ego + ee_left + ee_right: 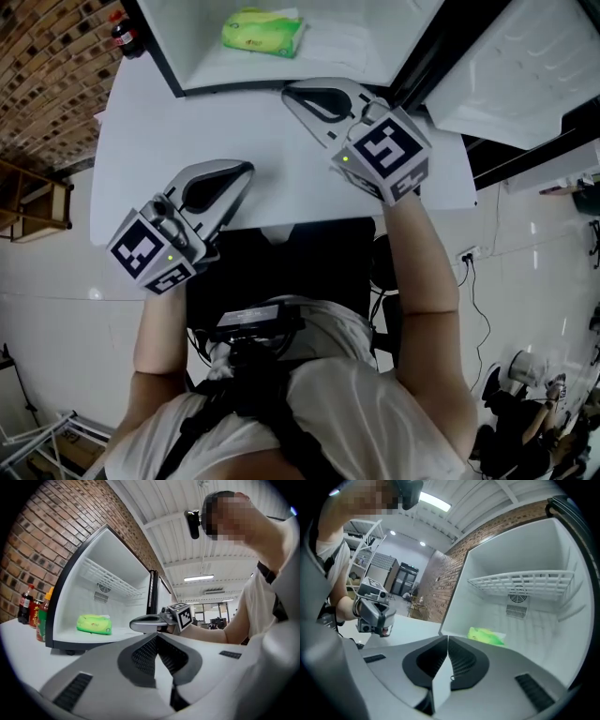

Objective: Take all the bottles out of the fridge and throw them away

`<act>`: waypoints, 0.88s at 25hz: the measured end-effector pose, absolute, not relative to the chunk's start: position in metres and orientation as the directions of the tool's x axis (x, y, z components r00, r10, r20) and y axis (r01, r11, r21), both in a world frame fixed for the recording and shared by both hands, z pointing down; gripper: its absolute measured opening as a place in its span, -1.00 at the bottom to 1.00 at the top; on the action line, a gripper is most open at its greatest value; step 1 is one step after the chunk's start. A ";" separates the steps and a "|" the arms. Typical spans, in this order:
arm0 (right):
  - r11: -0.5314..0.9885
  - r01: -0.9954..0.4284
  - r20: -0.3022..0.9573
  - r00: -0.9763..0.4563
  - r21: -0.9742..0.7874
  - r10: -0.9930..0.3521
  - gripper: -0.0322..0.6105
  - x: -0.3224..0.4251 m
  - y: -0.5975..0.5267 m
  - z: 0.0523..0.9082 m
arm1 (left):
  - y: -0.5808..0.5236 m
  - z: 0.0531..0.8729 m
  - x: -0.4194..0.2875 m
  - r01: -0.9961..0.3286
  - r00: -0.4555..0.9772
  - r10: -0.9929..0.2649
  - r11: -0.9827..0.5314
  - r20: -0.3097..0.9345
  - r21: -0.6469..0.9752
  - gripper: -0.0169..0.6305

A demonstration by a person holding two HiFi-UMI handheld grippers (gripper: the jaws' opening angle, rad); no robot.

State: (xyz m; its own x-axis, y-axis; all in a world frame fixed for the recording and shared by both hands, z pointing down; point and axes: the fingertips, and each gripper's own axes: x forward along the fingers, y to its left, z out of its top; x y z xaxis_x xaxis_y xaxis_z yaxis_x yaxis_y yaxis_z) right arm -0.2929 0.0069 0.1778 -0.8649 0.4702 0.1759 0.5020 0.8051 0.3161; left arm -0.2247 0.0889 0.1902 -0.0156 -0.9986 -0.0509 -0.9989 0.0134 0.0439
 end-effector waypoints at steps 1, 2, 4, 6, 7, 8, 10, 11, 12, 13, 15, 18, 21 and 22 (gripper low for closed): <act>0.811 0.489 0.178 -0.872 0.322 0.456 -0.85 -0.299 0.001 0.176 | 0.089 0.190 -0.224 -0.999 -0.009 -0.998 0.007 -0.055 0.043 -0.91; 0.818 0.477 0.178 -0.879 0.321 0.442 -0.85 -0.306 -0.005 0.174 | 0.088 0.189 -0.224 -0.999 -0.003 -0.998 0.000 -0.059 0.043 -0.91; 0.832 0.442 0.178 -0.897 0.336 0.404 -0.85 -0.320 -0.016 0.170 | 0.087 0.188 -0.223 -0.999 0.010 -0.998 -0.013 -0.063 0.042 -0.91; 0.834 0.402 0.196 -0.915 0.378 0.352 -0.82 -0.336 -0.027 0.170 | 0.088 0.187 -0.223 -0.999 0.024 -0.998 -0.026 -0.061 0.042 -0.91; 0.832 0.388 0.210 -0.921 0.397 0.329 -0.74 -0.344 -0.031 0.171 | 0.088 0.186 -0.223 -0.999 0.030 -0.998 -0.033 -0.061 0.039 -0.91; 0.826 0.377 0.226 -0.924 0.419 0.308 -0.67 -0.351 -0.034 0.172 | 0.088 0.186 -0.223 -0.999 0.036 -0.998 -0.038 -0.060 0.035 -0.91; 0.801 0.354 0.262 -0.931 0.482 0.254 -0.48 -0.365 -0.040 0.177 | 0.090 0.184 -0.222 -0.999 0.041 -0.997 -0.043 -0.062 0.030 -0.91; 0.785 0.343 0.279 -0.934 0.517 0.224 -0.44 -0.371 -0.043 0.181 | 0.091 0.183 -0.222 -0.999 0.041 -0.997 -0.043 -0.062 0.030 -0.91; 0.771 0.335 0.293 -0.935 0.542 0.200 -0.34 -0.377 -0.045 0.185 | 0.092 0.183 -0.222 -0.999 0.040 -0.997 -0.042 -0.061 0.031 -0.91; 0.764 0.329 0.302 -0.936 0.556 0.183 -0.34 -0.381 -0.048 0.189 | 0.093 0.184 -0.222 -0.999 0.039 -0.997 -0.041 -0.059 0.031 -0.91; 0.753 0.311 0.312 -0.939 0.580 0.148 -0.34 -0.389 -0.054 0.192 | 0.094 0.185 -0.222 -0.999 0.038 -0.998 -0.040 -0.055 0.030 -0.91; 0.734 0.296 0.334 -0.937 0.611 0.099 -0.34 -0.399 -0.063 0.195 | 0.094 0.186 -0.224 -0.999 0.035 -0.998 -0.036 -0.051 0.034 -0.91; 0.710 0.315 0.373 -0.924 0.630 0.079 -0.34 -0.407 -0.062 0.204 | 0.094 0.187 -0.225 -0.999 0.032 -0.998 -0.034 -0.051 0.037 -0.91; 0.696 0.323 0.385 -0.920 0.641 0.073 -0.35 -0.408 -0.061 0.208 | 0.093 0.187 -0.225 -0.999 0.033 -0.998 -0.035 -0.051 0.037 -0.91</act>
